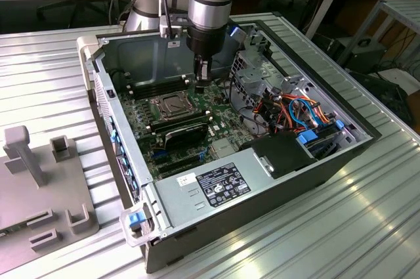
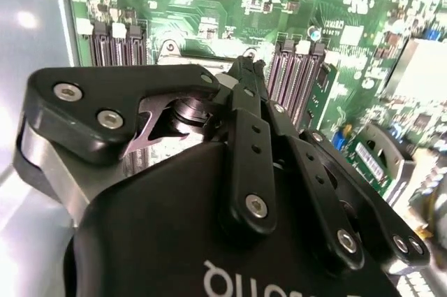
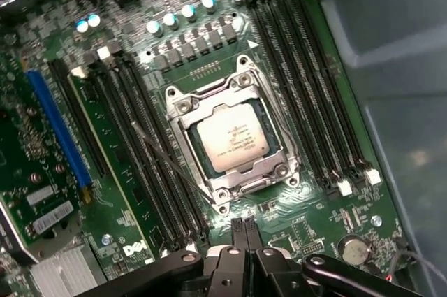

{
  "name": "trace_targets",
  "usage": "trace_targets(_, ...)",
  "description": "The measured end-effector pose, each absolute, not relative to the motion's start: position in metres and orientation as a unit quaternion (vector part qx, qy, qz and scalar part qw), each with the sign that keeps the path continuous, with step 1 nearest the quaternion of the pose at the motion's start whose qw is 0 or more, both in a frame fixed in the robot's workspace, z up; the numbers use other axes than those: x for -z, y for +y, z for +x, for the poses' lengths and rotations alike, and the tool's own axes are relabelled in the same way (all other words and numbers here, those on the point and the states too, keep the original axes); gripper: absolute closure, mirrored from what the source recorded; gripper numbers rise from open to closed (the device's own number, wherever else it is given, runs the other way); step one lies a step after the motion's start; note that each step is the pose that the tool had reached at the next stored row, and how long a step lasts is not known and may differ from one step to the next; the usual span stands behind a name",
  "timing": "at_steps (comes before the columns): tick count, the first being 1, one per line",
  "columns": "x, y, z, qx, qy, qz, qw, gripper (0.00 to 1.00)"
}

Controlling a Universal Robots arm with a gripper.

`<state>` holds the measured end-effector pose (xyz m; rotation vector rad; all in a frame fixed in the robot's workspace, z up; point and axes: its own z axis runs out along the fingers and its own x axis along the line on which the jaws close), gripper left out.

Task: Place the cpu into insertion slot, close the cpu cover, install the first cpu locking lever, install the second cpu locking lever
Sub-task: 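Install the second cpu locking lever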

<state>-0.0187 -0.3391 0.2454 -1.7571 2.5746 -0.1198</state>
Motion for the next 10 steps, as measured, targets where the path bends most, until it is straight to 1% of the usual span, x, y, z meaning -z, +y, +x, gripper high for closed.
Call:
trace_targets(4,-0.2454,-0.3393,-0.0188,0.038,0.804,-0.593,0.012,0.89)
trace_targets(10,-0.2454,-0.3475,-0.0187,0.038,0.802,-0.596,0.011,0.89)
